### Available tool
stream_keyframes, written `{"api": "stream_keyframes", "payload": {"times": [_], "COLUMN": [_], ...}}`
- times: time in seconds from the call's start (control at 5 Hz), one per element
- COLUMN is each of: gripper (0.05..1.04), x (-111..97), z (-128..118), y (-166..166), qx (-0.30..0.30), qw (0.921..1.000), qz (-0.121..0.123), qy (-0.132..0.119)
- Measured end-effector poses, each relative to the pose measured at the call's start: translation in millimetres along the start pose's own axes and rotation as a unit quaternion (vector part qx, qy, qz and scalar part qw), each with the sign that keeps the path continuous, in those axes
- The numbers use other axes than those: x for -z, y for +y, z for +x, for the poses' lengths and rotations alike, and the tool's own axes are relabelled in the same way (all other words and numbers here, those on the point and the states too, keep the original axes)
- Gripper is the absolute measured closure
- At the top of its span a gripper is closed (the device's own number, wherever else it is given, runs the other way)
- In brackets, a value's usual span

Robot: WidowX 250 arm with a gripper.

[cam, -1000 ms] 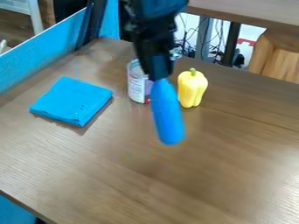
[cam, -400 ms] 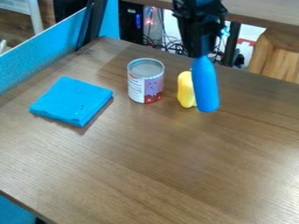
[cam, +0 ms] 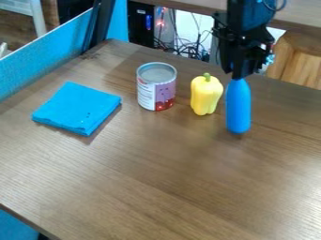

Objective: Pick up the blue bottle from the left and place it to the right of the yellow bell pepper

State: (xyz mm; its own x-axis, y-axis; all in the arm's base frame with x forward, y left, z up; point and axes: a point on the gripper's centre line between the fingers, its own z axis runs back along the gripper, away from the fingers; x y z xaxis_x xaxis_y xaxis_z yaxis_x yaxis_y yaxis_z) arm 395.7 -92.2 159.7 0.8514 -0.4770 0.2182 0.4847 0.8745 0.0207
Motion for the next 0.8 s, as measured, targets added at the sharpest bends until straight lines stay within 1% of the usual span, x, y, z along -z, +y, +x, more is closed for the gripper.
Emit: {"api": "stream_keyframes", "payload": {"times": [0.2,0.4,0.6,0.8], "gripper": [0.751,0.684,0.373,0.092], "x": [7.8,8.8,12.5,16.6], "z": [2.8,4.7,1.2,-4.2], "y": [-4.9,-3.7,-2.5,-4.3], "qx": [0.005,0.009,0.011,0.015], "qw": [0.9998,0.9996,0.9995,0.9994], "qz": [0.016,0.026,0.03,0.026], "qy": [0.008,0.003,0.009,0.019]}}
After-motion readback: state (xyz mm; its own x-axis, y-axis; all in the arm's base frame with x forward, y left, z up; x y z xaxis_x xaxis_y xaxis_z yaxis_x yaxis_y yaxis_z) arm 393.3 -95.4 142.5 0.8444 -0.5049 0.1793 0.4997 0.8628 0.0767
